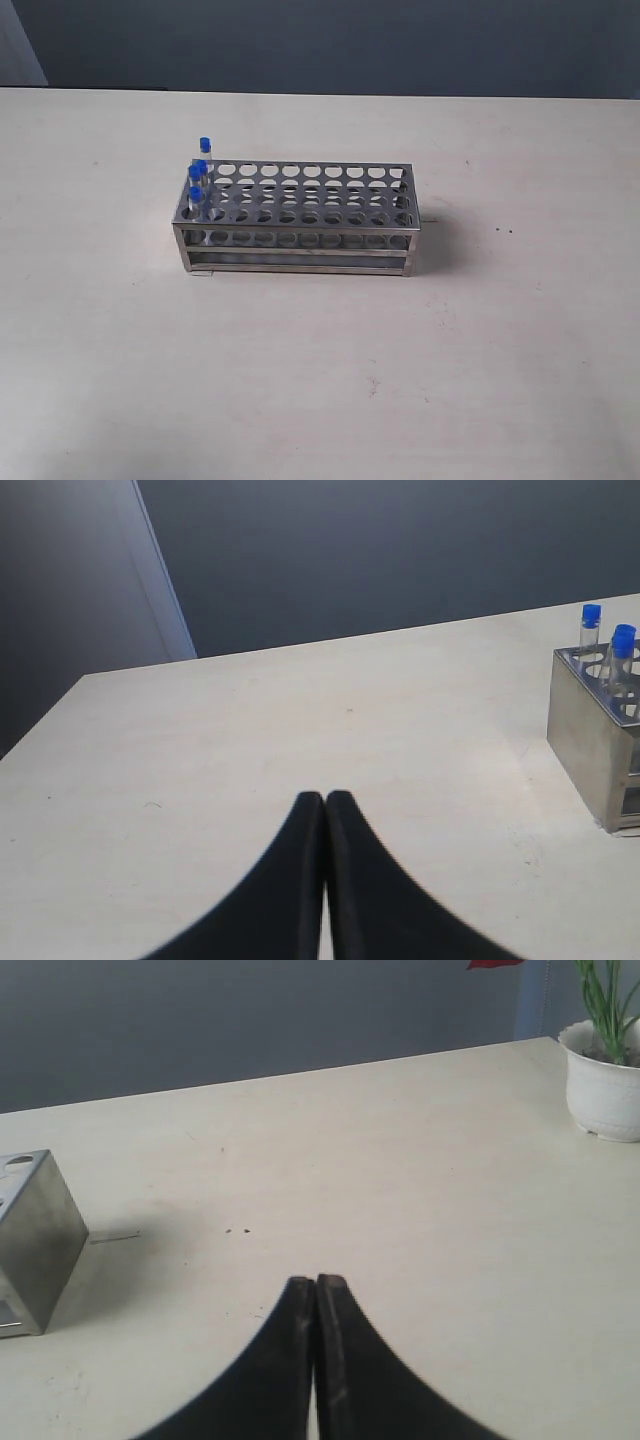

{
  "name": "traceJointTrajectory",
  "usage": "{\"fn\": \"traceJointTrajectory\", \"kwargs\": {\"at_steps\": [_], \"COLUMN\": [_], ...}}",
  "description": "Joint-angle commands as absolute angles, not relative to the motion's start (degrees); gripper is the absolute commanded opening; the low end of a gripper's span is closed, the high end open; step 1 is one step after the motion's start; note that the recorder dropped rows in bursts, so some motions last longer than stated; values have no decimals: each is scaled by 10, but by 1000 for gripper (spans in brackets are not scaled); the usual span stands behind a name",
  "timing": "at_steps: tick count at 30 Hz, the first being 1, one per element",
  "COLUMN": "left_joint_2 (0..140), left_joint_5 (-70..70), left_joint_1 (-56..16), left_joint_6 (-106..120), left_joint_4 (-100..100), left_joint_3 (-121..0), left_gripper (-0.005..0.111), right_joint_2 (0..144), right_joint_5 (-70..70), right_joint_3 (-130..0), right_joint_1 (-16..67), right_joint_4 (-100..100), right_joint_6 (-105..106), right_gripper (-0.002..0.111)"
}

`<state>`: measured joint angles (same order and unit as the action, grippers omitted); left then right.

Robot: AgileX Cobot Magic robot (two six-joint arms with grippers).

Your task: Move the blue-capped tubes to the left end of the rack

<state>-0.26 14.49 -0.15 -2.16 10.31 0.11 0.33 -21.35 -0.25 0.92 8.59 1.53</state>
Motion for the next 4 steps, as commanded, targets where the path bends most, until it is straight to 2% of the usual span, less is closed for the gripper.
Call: {"fn": "traceJointTrajectory", "kwargs": {"at_steps": [1, 4], "left_joint_2": [0, 0], "left_joint_5": [137, 137], "left_joint_1": [-5, -5], "left_joint_6": [-24, -24], "left_joint_4": [102, 102], "left_joint_3": [0, 0], "left_gripper": [0, 0], "right_joint_2": [0, 0], "right_joint_5": [-211, -211], "right_joint_3": [0, 0], "right_joint_1": [7, 7], "right_joint_4": [85, 85], "right_joint_6": [17, 17], "right_gripper": [0, 0]}}
